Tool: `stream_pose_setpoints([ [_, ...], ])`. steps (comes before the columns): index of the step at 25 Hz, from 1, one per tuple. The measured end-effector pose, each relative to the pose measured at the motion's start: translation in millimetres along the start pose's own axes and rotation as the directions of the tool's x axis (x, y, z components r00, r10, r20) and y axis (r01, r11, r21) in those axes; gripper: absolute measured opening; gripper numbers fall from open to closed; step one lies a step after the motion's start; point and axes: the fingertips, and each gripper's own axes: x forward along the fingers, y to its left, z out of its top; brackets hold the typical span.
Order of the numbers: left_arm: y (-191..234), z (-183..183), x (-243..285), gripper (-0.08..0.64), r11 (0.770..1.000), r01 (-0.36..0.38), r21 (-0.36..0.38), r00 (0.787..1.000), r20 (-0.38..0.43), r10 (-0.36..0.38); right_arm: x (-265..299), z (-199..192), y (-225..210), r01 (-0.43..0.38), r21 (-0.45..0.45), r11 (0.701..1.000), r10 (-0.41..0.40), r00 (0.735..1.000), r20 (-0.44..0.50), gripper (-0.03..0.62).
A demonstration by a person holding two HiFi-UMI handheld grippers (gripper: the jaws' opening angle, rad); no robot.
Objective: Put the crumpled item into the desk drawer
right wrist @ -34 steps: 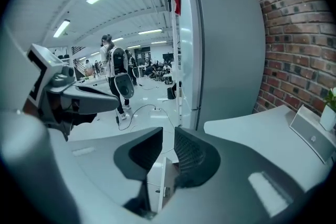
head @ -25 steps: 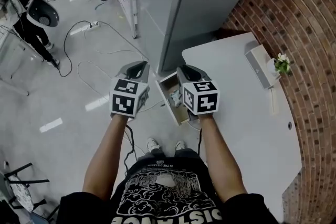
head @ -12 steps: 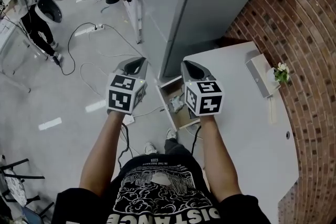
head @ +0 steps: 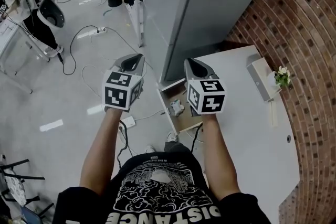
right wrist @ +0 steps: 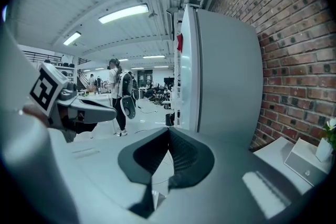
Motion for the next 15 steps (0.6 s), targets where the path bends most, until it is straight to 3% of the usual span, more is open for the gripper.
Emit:
stream_pose_setpoints([
  [15, 1.6, 5.2, -3.4, 0.0, 1.0, -0.005, 0.009, 1.0, 0.006, 0.005, -2.7, 4.3, -2.8, 0.014, -0.004, 1.0, -0.014, 1.0, 0.012, 0.002],
])
